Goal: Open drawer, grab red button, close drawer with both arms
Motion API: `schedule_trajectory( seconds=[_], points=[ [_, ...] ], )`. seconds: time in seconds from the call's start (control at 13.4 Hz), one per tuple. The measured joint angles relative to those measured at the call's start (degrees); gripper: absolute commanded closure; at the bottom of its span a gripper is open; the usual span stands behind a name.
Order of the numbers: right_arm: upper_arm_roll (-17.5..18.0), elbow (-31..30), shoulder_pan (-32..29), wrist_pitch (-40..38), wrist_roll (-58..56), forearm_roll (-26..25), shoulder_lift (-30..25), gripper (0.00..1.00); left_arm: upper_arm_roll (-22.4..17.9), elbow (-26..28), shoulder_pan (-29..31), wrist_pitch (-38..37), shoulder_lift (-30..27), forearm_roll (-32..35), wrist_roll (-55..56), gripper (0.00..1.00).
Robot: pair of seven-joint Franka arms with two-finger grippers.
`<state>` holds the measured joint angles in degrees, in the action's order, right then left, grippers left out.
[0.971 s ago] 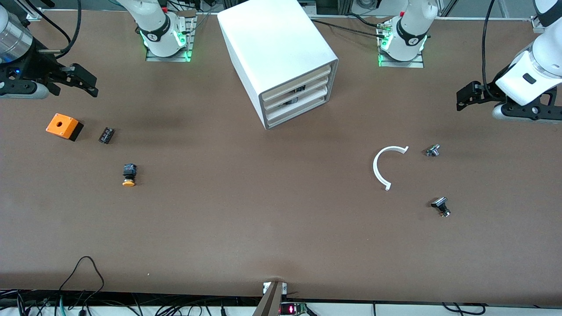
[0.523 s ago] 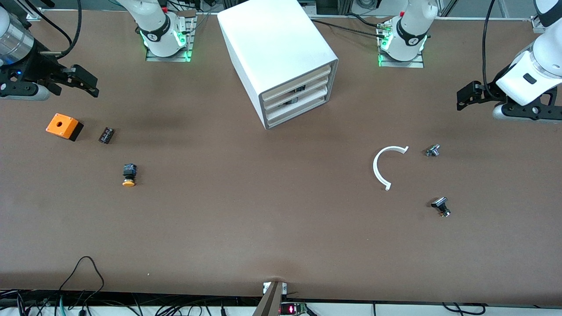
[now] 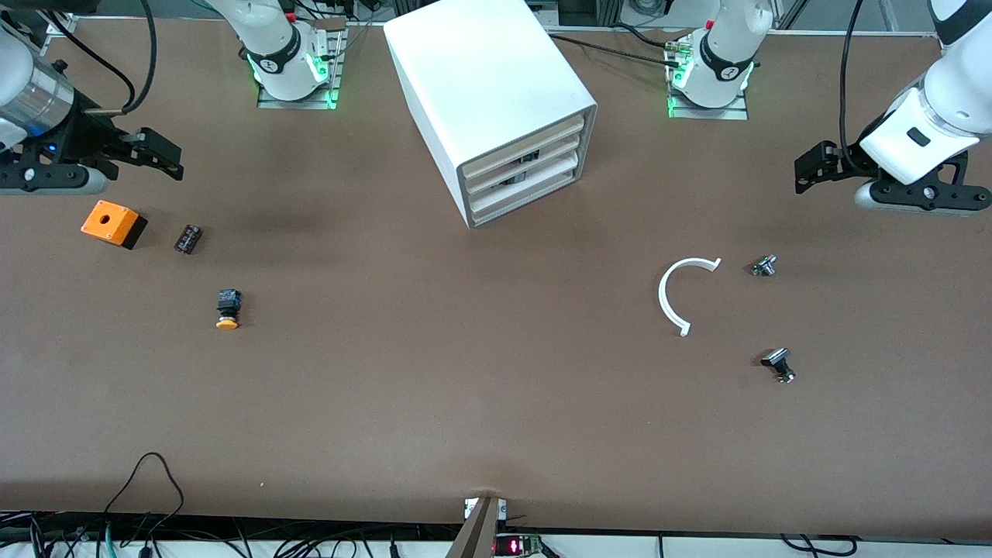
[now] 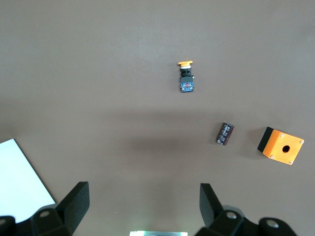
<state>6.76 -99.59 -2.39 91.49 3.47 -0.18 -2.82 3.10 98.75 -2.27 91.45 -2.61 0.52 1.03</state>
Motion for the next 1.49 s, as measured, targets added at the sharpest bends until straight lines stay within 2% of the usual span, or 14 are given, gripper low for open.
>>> schedule_trajectory(
  seconds=[0.15,0.3,0.67,0.82,1.05,1.27,1.49],
  points=[
    [0.3,0.01,0.29,0.18,0.95,0.1,1.85,0.01,0.38,0.01,-0.22,-1.62,0.03,-0.16,0.06,0.01],
    [0.64,0.08,1.14,1.11,5.36,0.26,3.9,0.01,0.67,0.16,-0.7,-6.88,0.59,-2.66,0.06,0.01],
    [0.94,3.18,7.81,4.02,21.15,0.32,9.31,0.01,1.44,0.5,-1.16,-8.44,7.83,-18.68,-0.45,0.01],
    [0.97,5.44,10.08,5.01,27.97,0.32,12.57,0.01,2.04,0.46,-1.34,-8.52,10.73,-26.58,-5.01,0.01],
    [0.99,10.59,12.98,5.42,36.87,0.32,17.84,0.01,3.51,0.95,-2.16,-9.21,14.58,-34.2,-13.33,0.01],
    [0.99,15.58,14.65,6.16,42.45,0.32,22.06,0.01,7.15,4.48,-2.98,-4.67,18.71,-43.13,-20.73,0.02],
    [0.99,18.44,16.35,8.78,46.24,0.32,25.34,0.01,8.34,10.31,-3.08,2.14,21.32,-52.4,-34.64,0.15]
  ],
)
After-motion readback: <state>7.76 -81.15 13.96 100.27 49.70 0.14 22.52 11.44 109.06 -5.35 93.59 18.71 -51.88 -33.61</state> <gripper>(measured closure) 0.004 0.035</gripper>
